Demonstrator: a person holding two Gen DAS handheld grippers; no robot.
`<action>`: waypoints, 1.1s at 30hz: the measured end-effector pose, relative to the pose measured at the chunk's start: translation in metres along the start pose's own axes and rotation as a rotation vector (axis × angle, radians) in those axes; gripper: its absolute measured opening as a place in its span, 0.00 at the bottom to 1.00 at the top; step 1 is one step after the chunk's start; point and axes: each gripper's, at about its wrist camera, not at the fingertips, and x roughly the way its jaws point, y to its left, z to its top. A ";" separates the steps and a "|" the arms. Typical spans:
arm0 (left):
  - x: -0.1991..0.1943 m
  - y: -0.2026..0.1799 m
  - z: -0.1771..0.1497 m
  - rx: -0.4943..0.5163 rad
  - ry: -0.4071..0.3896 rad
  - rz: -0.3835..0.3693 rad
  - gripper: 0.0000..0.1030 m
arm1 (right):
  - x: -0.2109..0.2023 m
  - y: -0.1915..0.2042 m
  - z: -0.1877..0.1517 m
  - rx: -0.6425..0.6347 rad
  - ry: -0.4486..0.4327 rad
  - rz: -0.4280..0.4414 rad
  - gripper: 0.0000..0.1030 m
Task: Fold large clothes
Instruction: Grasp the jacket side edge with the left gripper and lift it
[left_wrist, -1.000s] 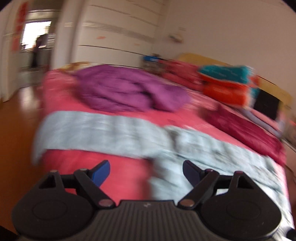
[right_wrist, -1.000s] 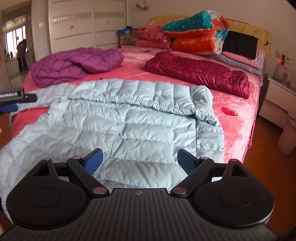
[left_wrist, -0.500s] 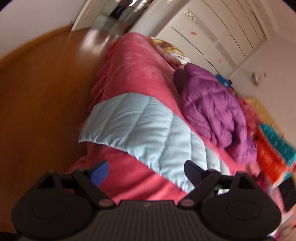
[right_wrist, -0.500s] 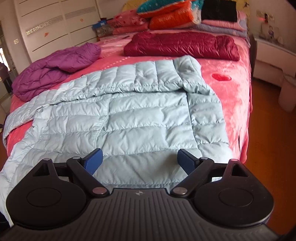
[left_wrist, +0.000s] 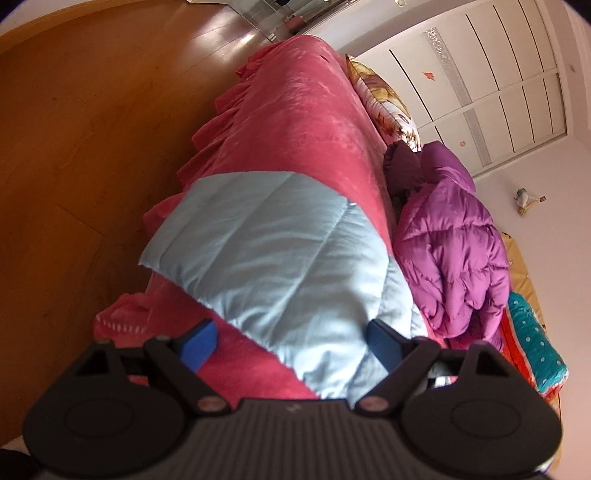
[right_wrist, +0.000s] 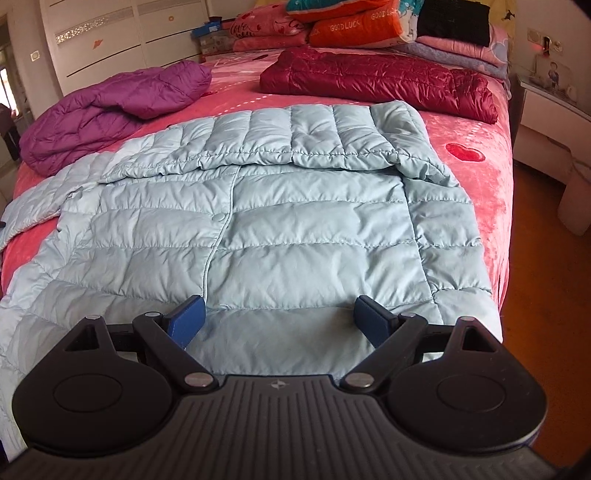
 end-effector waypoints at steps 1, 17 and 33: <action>0.001 0.001 0.001 -0.009 -0.003 -0.001 0.85 | 0.001 -0.001 0.000 0.007 0.002 0.000 1.00; 0.004 -0.002 0.017 -0.013 -0.092 0.000 0.32 | 0.004 0.012 0.004 -0.074 -0.022 0.021 1.00; -0.035 -0.074 -0.018 0.367 -0.173 -0.128 0.11 | 0.005 0.010 0.014 -0.060 -0.124 0.039 1.00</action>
